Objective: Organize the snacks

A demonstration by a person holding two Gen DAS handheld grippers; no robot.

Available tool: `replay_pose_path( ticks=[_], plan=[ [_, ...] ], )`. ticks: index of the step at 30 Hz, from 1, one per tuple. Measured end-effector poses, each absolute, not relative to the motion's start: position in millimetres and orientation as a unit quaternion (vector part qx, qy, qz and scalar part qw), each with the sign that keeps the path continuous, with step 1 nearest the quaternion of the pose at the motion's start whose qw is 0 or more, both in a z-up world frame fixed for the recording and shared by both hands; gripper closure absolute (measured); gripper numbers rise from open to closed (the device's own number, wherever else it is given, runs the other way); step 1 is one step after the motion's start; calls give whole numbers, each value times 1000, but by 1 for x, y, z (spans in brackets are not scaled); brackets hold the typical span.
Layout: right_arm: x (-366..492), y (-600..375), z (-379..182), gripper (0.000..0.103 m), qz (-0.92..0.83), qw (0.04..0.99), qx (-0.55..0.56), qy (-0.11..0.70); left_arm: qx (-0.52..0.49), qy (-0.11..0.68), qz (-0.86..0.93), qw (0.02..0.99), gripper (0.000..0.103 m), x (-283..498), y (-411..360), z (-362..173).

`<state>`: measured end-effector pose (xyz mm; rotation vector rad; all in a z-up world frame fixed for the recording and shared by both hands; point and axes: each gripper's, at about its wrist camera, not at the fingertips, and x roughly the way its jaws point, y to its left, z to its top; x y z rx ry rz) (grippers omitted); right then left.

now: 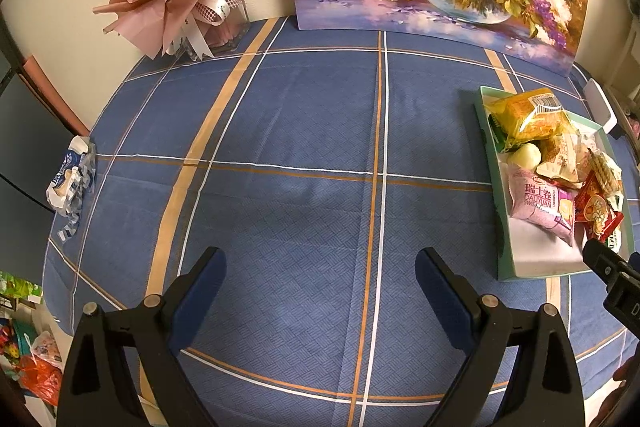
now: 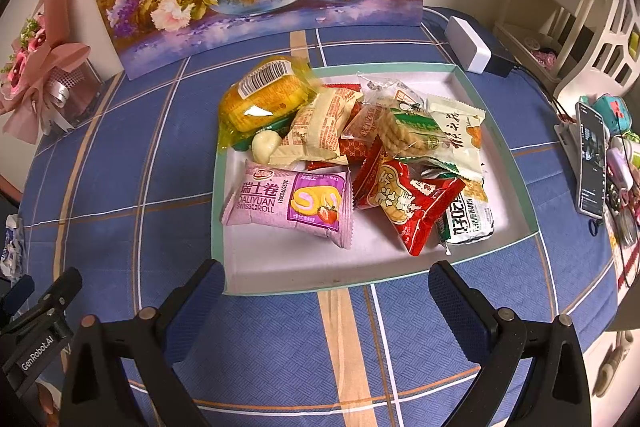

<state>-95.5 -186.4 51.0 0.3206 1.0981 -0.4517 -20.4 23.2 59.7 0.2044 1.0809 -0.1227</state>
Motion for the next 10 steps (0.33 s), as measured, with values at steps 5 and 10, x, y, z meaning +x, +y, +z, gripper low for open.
replay_pose_path(
  ticks=[5, 10],
  plan=[
    [-96, -187, 50, 0, -214, 815, 152, 516, 91, 510, -52, 854, 7, -21, 25, 61],
    [-97, -187, 50, 0, -215, 815, 152, 516, 87, 501, -65, 859, 7, -22, 23, 65]
  ],
)
